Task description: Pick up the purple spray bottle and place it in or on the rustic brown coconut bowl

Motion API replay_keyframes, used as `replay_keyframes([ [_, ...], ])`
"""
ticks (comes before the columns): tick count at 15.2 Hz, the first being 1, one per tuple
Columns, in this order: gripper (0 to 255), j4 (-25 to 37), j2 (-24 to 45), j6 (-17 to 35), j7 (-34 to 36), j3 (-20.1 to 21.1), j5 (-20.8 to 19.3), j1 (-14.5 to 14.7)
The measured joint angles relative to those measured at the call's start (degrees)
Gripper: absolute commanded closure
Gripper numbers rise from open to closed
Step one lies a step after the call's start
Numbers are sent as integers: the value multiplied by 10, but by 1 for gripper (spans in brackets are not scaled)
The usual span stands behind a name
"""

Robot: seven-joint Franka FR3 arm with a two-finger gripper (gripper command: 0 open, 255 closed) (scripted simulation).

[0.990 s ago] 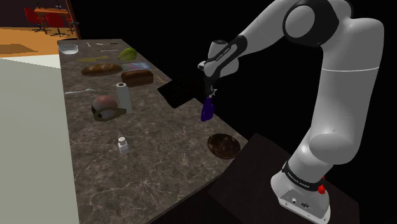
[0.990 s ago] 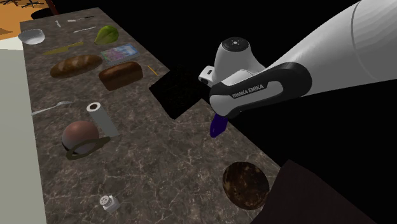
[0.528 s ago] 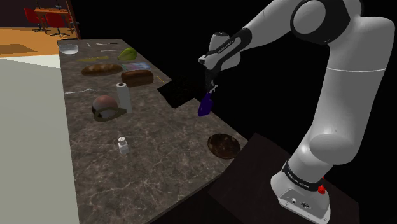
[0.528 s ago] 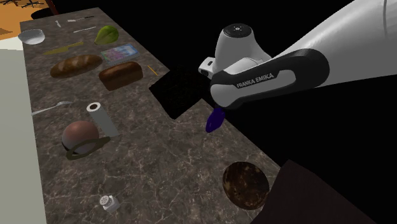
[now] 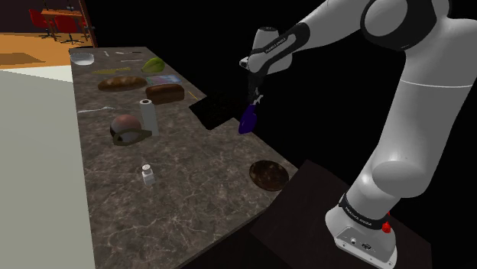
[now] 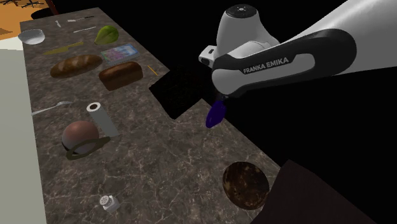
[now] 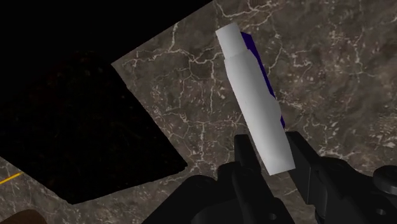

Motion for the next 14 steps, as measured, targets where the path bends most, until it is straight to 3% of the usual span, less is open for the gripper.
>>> replay_keyframes([
  [7, 255, 21, -28, -48, 1, -2, -6, 2],
  [14, 255, -98, -171, -74, 59, 8, -63, 23],
])
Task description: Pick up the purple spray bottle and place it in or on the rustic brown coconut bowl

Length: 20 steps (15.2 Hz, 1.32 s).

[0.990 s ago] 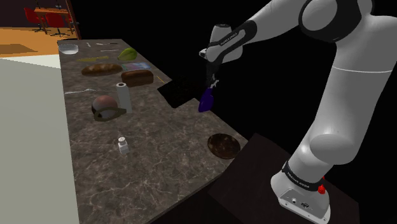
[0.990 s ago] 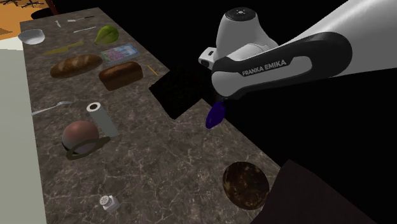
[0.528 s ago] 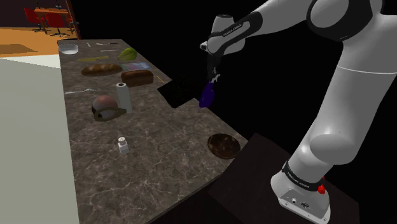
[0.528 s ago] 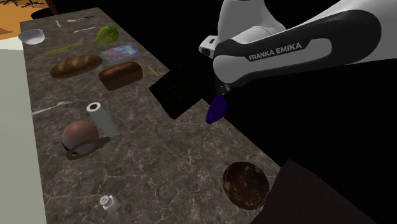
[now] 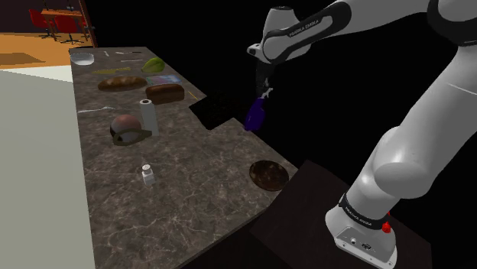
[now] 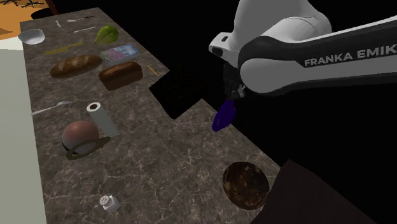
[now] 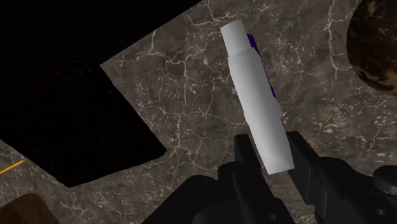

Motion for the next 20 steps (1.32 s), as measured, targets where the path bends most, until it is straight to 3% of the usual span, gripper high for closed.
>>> replay_keyframes([
  [8, 255, -124, -177, -60, 66, 41, -39, 7],
  [17, 255, -216, -377, -180, 121, 107, -25, 24],
  [20, 255, -238, -391, -173, 128, 111, -25, 24],
])
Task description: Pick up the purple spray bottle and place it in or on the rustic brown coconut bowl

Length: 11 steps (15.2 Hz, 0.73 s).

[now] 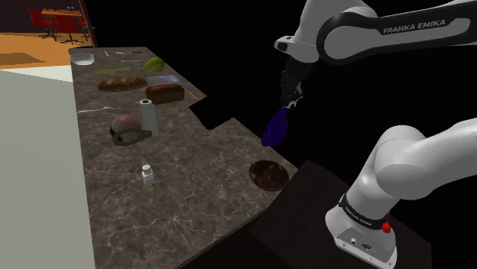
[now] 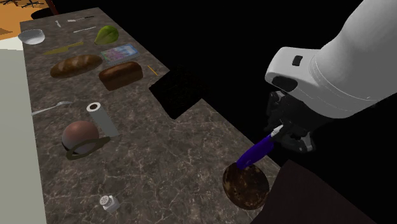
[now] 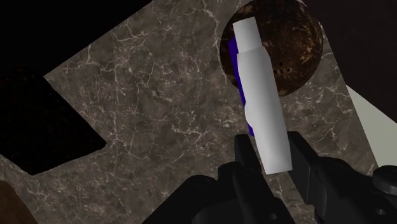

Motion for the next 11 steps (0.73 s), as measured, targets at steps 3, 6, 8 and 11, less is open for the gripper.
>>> replay_keyframes([
  [3, 255, -23, -1, 21, 4, 0, -3, -1],
  [6, 255, -41, 4, 43, 8, -1, -6, -2],
  [8, 255, -54, 10, 63, 11, -2, -8, -3],
  [11, 255, -73, 18, 90, 16, -3, -12, -5],
])
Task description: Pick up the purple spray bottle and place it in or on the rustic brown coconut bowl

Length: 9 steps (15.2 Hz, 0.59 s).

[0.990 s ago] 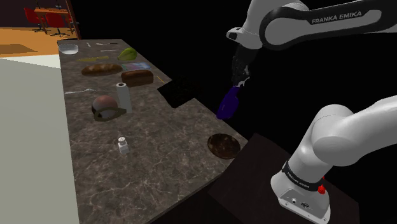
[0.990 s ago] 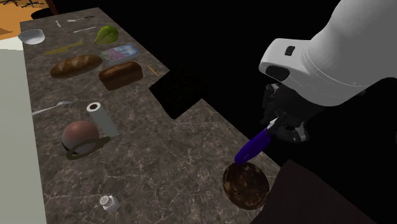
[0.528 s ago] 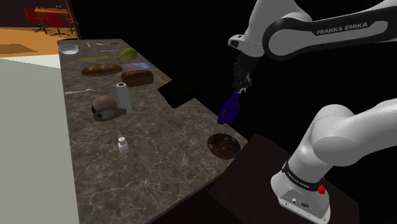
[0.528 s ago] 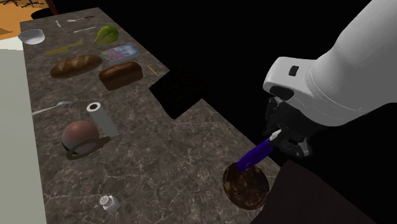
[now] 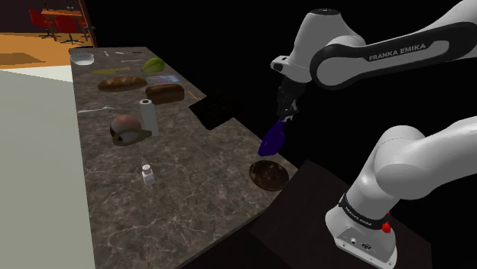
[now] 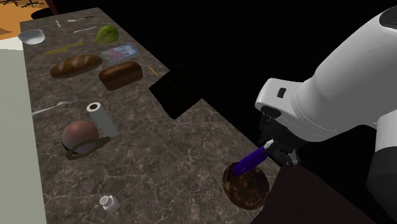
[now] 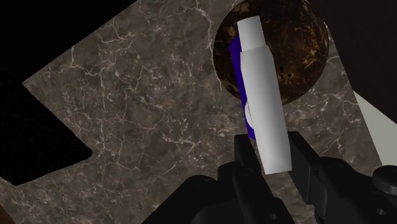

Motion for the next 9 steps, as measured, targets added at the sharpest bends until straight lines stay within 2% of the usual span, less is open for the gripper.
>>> replay_keyframes([
  [9, 255, -49, 37, 85, 14, -4, -16, -9],
])
